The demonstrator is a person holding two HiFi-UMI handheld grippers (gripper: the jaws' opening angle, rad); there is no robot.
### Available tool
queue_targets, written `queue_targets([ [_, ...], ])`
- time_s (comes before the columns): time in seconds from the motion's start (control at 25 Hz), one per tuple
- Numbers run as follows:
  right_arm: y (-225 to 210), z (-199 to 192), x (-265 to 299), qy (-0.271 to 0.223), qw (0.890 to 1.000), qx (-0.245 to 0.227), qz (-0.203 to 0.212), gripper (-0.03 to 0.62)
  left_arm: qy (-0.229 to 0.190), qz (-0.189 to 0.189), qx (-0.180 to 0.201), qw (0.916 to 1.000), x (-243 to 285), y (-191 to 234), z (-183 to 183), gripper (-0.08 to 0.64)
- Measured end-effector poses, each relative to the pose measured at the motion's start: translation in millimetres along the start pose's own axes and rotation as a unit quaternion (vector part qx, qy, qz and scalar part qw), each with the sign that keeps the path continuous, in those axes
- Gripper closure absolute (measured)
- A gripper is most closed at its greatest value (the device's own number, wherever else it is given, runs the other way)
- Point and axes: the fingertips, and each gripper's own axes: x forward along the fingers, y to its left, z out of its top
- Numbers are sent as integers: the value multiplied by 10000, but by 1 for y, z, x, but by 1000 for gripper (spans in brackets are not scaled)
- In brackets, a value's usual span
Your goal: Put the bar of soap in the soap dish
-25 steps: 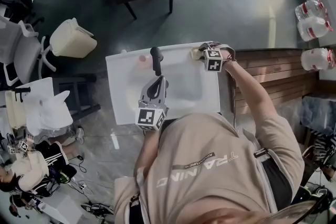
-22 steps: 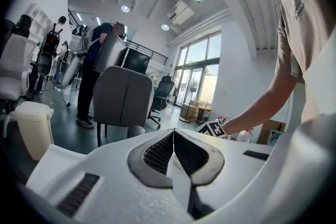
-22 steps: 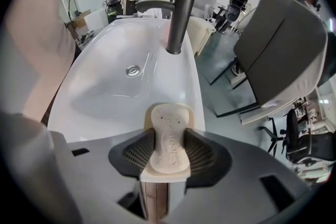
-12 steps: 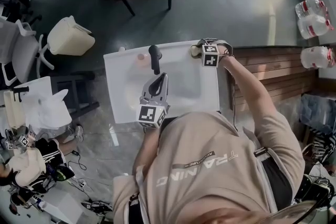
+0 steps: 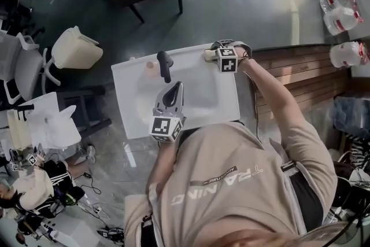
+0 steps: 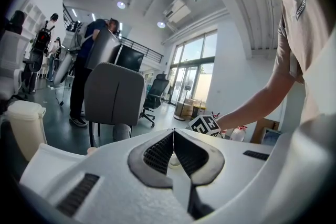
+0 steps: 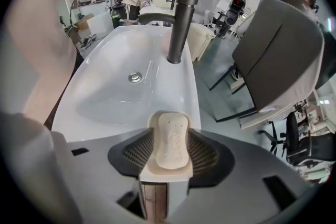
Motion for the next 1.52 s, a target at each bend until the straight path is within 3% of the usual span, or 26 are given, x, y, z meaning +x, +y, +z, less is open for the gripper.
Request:
queue_targets([
  [0.2,9,-7,-21,-141,9992,264,-254,417,23,-39,35,10000,-6,-13,-1,549],
  [0.24,12,-5,-28,-242,9985,353,-340,430,26,-27,34,10000,-8,-15,-1,549],
  [0.32,16,-1,-43,-496,9955,586,-549,518,23,10,23,10000,-12,-17,0,549],
  [0.4,22,-1,-57,-761,9903,920,-711,566,21,36,6,10000,-14,-19,0,549],
  [0.56,46,-5,-75,-1281,9747,1630,-837,577,19,28,18,10000,-19,-26,0,549],
  [0.68,63,6,-98,-1874,9525,2192,-981,580,-19,-1,109,9999,-20,-29,7,549],
  [0.8,78,18,-124,-2532,9129,3001,-1118,580,-55,-13,138,9999,-20,-32,13,549],
  [0.88,85,27,-140,-2811,8953,3222,-1254,580,-90,-42,159,9998,-18,-35,16,549],
  [1.04,102,56,-167,-3271,8756,3272,-1391,580,-82,-121,250,9996,-18,-38,18,549],
  [1.28,103,87,-213,-3989,8338,3516,-1480,580,-187,-165,270,9993,-14,-42,26,549],
  [1.52,84,108,-268,-4385,8191,3110,-2000,580,-406,-200,414,9981,-17,-39,49,549],
])
